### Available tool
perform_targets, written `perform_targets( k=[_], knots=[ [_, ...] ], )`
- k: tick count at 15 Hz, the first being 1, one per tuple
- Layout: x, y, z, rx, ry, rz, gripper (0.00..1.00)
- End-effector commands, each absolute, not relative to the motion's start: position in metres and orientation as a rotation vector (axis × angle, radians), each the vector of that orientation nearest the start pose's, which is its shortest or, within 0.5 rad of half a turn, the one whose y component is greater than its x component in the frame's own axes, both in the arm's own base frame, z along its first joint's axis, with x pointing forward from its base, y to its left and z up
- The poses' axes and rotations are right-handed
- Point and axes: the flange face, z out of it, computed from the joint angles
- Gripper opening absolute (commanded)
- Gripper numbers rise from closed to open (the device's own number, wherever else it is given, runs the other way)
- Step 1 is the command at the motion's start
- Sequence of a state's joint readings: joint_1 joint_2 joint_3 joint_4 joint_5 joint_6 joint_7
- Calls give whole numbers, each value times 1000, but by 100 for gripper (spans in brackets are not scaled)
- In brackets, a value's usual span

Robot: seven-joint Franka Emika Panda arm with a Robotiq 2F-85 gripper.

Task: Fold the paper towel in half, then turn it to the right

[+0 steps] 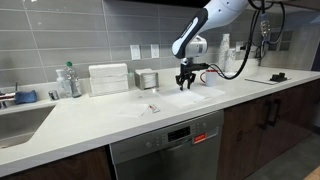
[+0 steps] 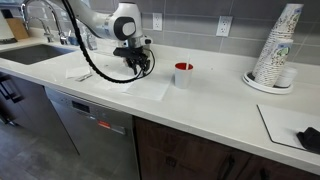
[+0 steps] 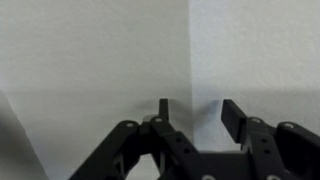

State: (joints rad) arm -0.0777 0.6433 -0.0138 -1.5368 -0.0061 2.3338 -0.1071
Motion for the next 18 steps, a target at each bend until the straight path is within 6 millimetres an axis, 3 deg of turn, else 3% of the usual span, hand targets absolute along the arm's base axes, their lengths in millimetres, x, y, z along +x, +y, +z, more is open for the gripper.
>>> perform_targets(
  k=[1, 2, 3, 5, 9, 14, 15, 17, 18],
  knots=[
    [727, -69, 282, -3163, -63, -237, 52],
    [728, -69, 281, -3163, -66, -236, 45],
    [728, -68, 281, -3165, -69, -236, 28],
    [727, -67, 282, -3163, -80, -227, 10],
    [722, -66, 299, -3161, -99, -225, 0],
    [719, -70, 317, -3172, -99, -233, 7],
    [719, -69, 317, -3166, -113, -227, 30],
    [721, -69, 313, -3159, -124, -219, 33],
    [722, -69, 309, -3160, -128, -214, 41]
  ],
)
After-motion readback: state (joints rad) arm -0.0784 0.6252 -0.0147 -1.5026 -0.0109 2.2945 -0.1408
